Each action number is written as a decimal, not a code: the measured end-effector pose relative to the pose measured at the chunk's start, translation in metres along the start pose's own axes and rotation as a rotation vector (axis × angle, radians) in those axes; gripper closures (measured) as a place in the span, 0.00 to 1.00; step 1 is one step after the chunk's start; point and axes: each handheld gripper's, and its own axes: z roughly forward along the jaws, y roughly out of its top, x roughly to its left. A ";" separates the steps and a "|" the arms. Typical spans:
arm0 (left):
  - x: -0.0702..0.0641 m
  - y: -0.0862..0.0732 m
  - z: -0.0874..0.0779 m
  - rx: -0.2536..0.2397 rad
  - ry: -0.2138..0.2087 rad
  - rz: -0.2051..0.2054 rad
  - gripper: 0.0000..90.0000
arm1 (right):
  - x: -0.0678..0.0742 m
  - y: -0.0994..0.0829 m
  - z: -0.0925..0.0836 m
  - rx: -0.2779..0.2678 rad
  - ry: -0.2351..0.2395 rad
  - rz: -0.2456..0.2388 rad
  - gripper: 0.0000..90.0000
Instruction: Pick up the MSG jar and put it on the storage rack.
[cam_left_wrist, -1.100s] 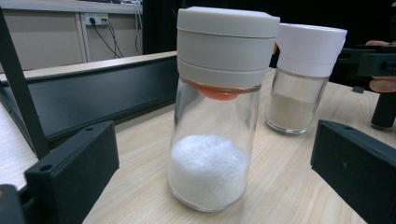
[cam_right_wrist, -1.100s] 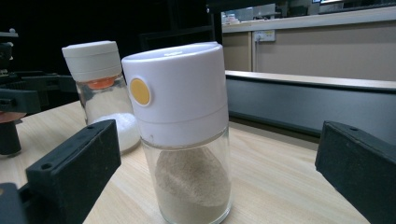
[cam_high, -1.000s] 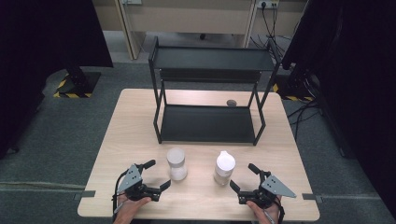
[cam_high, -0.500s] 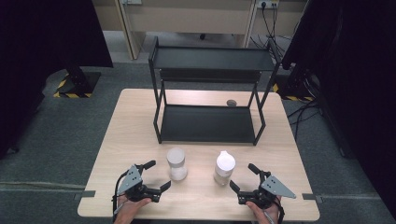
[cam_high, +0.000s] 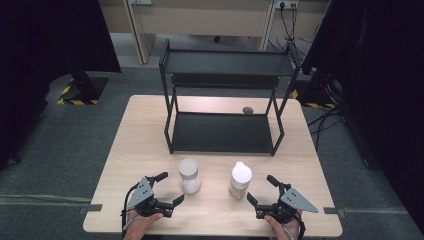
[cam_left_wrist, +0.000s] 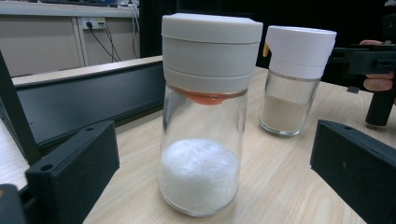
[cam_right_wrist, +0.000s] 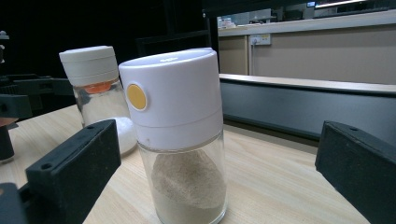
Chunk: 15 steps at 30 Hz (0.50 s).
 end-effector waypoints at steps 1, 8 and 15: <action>0.000 0.000 0.000 0.000 0.000 0.000 0.01 | 0.000 0.000 0.000 0.000 0.000 0.000 0.00; -0.001 0.005 0.005 -0.004 -0.006 0.004 0.01 | 0.000 -0.001 0.000 -0.002 -0.008 0.006 0.00; -0.002 0.010 0.014 0.007 -0.024 0.010 0.01 | 0.000 -0.001 0.000 -0.001 -0.010 0.007 0.00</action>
